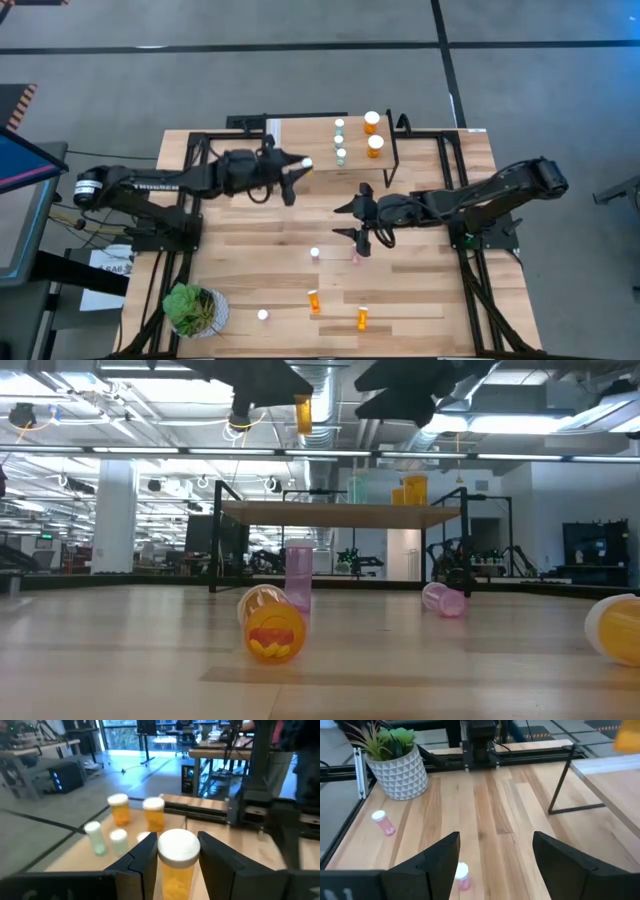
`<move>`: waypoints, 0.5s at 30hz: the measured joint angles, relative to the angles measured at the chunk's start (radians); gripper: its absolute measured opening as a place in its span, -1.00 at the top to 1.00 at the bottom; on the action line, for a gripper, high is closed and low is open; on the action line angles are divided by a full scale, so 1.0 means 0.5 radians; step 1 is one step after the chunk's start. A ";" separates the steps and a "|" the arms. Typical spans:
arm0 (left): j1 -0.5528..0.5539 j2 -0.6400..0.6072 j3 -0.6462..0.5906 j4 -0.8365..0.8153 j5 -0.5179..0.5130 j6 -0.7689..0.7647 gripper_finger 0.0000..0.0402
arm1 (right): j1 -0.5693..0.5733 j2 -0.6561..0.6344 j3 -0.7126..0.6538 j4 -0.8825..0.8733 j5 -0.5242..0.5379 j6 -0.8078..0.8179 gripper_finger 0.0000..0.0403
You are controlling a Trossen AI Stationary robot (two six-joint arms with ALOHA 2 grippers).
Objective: Pick and place medicine bottles onto shelf by color
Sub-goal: Put the bottom right small orange pill bottle on the shelf
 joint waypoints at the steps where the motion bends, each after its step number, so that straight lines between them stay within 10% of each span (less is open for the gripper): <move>1: 0.048 0.000 0.016 -0.002 0.049 0.011 0.45 | 0.006 -0.001 0.000 0.007 0.001 -0.001 -0.36; 15: 0.536 0.348 0.051 0.262 0.437 -0.051 0.45 | 0.149 -0.328 -0.277 0.220 0.230 -0.080 -0.36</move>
